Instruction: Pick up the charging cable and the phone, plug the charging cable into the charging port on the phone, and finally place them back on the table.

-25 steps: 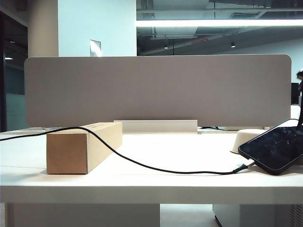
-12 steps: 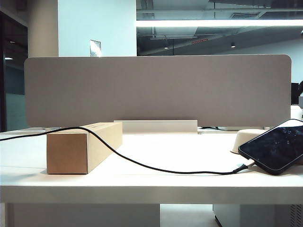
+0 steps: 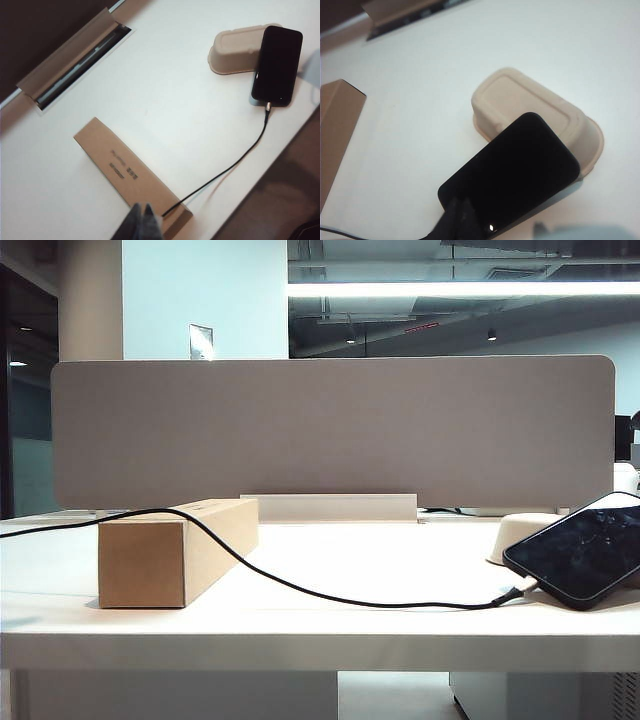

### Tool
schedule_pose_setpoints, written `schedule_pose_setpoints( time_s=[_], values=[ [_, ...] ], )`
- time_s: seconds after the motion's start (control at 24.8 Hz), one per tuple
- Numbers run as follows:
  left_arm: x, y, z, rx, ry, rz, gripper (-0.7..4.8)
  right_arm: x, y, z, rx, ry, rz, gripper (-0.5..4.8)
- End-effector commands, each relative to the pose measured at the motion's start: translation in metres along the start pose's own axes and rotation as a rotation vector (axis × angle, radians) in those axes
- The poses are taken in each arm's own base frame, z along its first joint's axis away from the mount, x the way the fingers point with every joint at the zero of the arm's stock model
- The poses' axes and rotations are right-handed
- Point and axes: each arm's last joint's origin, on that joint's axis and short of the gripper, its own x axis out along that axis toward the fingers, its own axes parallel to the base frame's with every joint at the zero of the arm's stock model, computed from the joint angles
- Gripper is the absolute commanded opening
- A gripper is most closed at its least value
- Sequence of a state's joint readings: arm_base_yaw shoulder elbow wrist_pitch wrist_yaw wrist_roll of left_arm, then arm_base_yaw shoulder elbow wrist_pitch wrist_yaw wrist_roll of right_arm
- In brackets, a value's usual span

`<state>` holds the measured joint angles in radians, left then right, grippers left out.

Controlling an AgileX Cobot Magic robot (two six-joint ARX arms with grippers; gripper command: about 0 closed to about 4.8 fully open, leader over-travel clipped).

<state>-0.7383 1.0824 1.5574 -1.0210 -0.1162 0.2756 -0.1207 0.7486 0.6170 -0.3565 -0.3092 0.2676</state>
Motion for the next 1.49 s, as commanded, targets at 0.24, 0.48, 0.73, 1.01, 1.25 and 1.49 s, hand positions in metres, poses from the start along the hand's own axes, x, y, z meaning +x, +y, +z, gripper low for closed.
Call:
schedule_pose_setpoints(
  time_s=[0.24,0.48,0.73,1.01,1.25,1.49],
  values=[
    [-0.01,-0.007,-0.029,-0.056,-0.07,0.017,-0.06,-0.041,0.003,-0.028,-0.087,-0.251,-0.039,-0.08],
    [-0.014,-0.016,-0.07,-0.115,-0.243,0.138,-0.06,-0.061,0.0,-0.06,-0.132,-0.412,-0.019,-0.08],
    [-0.012,-0.024,-0.111,-0.121,-0.387,0.305,-0.06,-0.055,-0.005,-0.076,-0.122,-0.342,0.012,-0.09],
    [0.002,-0.033,-0.132,-0.151,-0.329,0.249,-0.06,-0.055,-0.005,-0.075,-0.117,-0.356,-0.003,-0.09],
    [0.02,-0.038,-0.139,-0.292,-0.394,0.197,-0.06,-0.051,-0.008,-0.078,-0.08,-0.349,-0.013,-0.09],
    [0.057,-0.052,-0.172,-0.31,-0.309,0.179,-0.06,-0.044,-0.012,-0.084,-0.063,-0.333,-0.014,-0.09]
  ],
)
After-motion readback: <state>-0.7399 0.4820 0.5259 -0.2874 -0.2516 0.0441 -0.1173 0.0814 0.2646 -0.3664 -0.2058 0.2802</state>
